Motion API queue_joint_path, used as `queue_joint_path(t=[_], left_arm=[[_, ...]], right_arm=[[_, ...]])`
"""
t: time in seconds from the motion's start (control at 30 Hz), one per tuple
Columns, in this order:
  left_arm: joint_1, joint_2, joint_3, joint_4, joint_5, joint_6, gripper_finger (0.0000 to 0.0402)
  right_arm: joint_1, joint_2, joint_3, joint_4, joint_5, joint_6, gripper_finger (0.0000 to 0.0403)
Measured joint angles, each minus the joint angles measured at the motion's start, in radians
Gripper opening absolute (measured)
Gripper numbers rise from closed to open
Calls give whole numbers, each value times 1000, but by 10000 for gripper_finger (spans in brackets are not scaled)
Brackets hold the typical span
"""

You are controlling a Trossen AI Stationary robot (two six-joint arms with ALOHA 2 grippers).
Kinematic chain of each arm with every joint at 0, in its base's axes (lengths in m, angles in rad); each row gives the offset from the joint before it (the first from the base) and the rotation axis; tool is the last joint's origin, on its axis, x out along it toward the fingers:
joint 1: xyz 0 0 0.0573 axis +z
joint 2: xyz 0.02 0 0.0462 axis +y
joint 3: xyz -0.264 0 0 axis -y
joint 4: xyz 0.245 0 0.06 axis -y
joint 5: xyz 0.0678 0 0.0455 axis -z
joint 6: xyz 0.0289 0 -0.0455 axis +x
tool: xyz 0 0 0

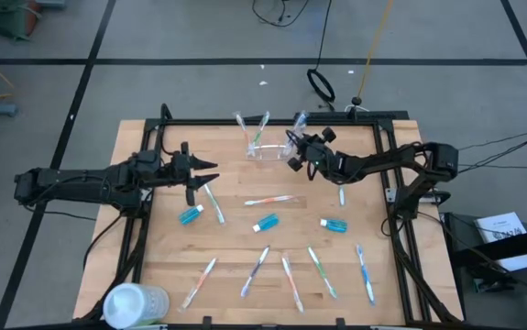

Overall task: Pick & Place toothbrushing station
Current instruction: Put the purple toothbrush into the transparent organizer

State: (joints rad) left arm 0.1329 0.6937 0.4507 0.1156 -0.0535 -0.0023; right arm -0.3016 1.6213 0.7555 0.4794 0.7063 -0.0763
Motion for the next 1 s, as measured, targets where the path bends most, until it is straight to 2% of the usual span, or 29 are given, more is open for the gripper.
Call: queue_joint_path(t=[0.13, 0.27, 0.4, 0.57, 0.87, 1.0], left_arm=[[0, 0, 0, -21, 0, -5, 147], [0, 0, 0, -24, 0, -28, 147], [0, 0, 0, -23, 0, -36, 147], [-1, 0, 0, -24, 1, -77, 147], [-1, 0, 0, -108, 6, -218, 147], [-1, 0, 0, -201, 2, -169, 147]], right_arm=[[22, -72, -1, -166, -4, 81, 149], [54, -170, -1, -375, -6, 240, 164], [96, -251, -2, -533, -76, 362, 166], [142, -298, -2, -539, -95, 405, 159], [186, -302, -2, -537, -339, 403, 156], [195, -302, -33, -482, -371, 405, 155]])
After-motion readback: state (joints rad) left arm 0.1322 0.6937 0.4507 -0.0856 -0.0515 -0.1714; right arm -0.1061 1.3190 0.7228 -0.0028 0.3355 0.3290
